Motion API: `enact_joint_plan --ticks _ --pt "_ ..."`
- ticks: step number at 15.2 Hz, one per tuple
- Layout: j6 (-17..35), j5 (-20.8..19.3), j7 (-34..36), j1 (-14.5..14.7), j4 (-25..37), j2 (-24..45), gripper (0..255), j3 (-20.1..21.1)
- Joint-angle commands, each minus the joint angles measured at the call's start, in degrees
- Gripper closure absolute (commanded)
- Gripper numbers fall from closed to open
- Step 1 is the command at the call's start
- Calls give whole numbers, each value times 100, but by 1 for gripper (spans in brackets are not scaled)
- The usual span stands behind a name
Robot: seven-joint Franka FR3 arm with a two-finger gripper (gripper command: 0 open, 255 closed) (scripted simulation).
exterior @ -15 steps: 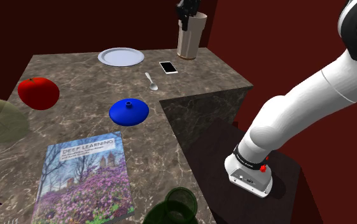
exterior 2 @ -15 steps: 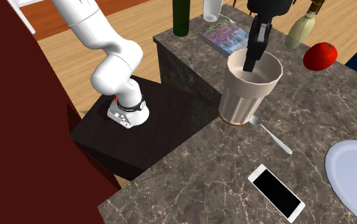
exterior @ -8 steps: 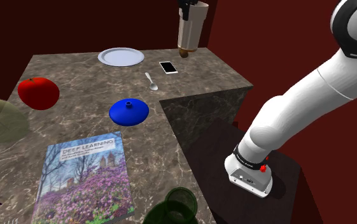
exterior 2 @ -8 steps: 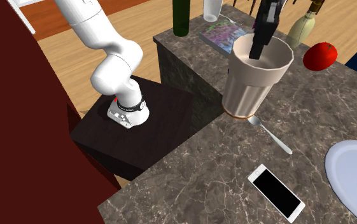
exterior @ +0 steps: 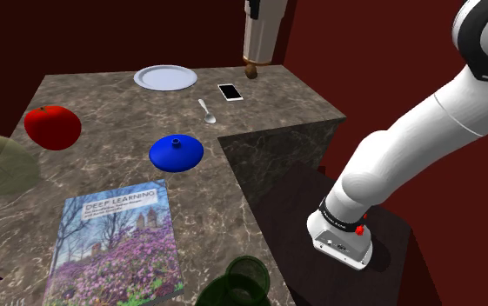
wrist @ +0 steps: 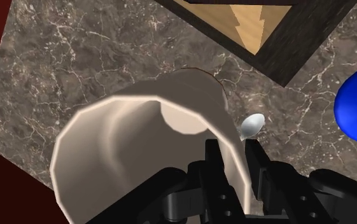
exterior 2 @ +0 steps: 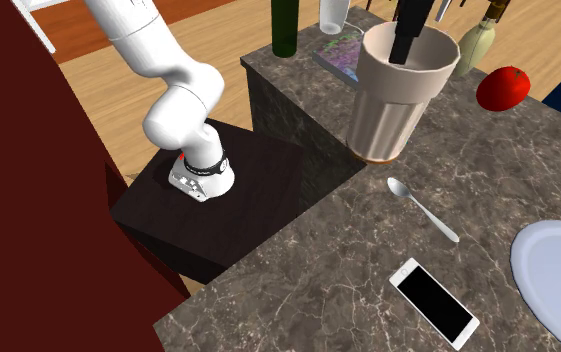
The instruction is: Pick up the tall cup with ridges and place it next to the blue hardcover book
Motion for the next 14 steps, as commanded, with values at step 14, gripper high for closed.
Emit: enact_joint_plan --ticks 14 --pt "-626 632 1989 562 -341 -752 255 1444"
